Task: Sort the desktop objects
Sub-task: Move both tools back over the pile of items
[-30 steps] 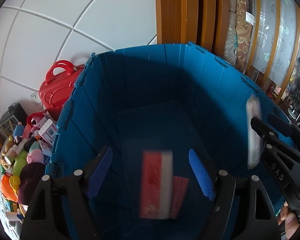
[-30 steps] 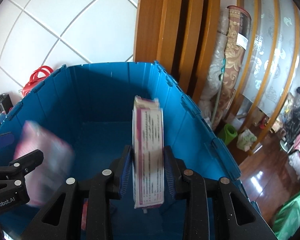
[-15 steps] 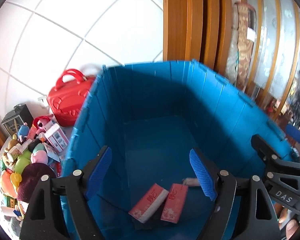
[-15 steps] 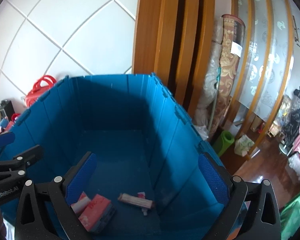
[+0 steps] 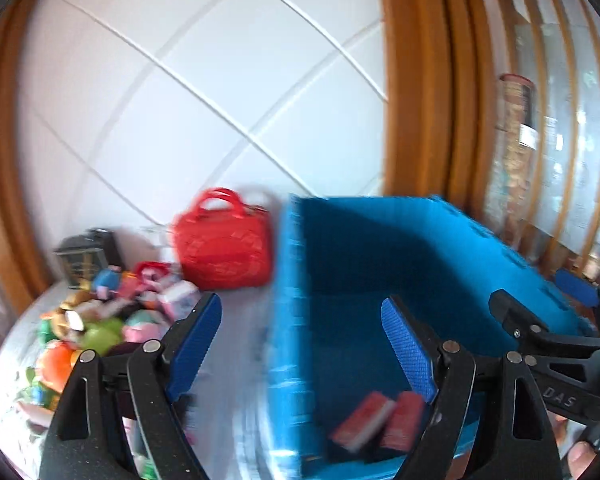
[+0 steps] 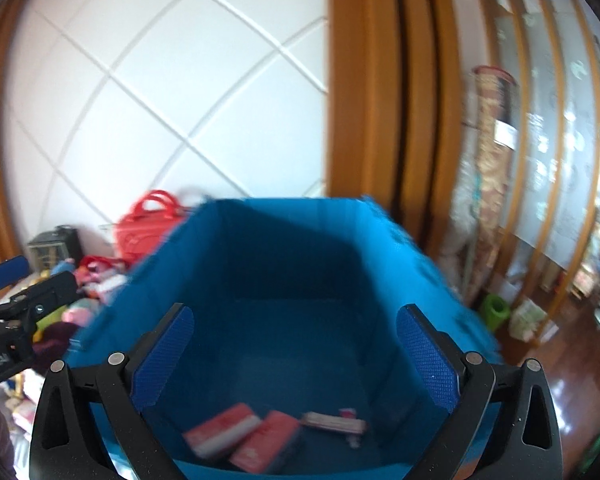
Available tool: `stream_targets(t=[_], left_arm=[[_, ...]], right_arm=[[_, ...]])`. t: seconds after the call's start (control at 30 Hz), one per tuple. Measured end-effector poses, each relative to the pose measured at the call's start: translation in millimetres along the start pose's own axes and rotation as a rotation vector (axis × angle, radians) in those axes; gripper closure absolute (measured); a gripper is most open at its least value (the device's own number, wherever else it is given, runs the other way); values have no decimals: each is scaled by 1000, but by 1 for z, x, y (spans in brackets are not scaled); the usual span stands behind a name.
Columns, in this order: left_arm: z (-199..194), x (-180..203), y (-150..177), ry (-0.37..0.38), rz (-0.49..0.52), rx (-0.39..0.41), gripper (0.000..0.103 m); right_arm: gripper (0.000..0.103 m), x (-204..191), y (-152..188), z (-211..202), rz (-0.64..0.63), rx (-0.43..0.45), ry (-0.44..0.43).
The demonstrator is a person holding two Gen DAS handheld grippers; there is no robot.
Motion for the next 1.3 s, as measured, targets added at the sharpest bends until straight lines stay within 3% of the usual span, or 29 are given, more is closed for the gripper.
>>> stream_targets(t=[0.17, 0.43, 0.73, 0.97, 1.3], left_arm=[[2, -71, 11, -101, -53, 1, 21], [18, -201, 45, -281, -123, -72, 21], [50, -322, 141, -396, -128, -257, 21], [89, -354, 233, -340, -129, -436, 21], [143, -331, 329, -222, -80, -648, 21]], right_arm=[[0, -71, -9, 15, -66, 35, -126], [0, -188, -13, 39, -149, 23, -303], [0, -309, 22, 74, -212, -91, -472], [0, -353, 91, 135, -191, -299, -493], [0, -331, 185, 189, -135, -529, -404]])
Point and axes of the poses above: each gripper's, at about its wrist camera, not at the fingertips, and z roughly the way its jaws point, x to its right, y to its underside, the point moved 8 cm from there along z, roughly the way its jaws point, and after that the axes turned 14 degrees about -y, right-handed, at the moved point
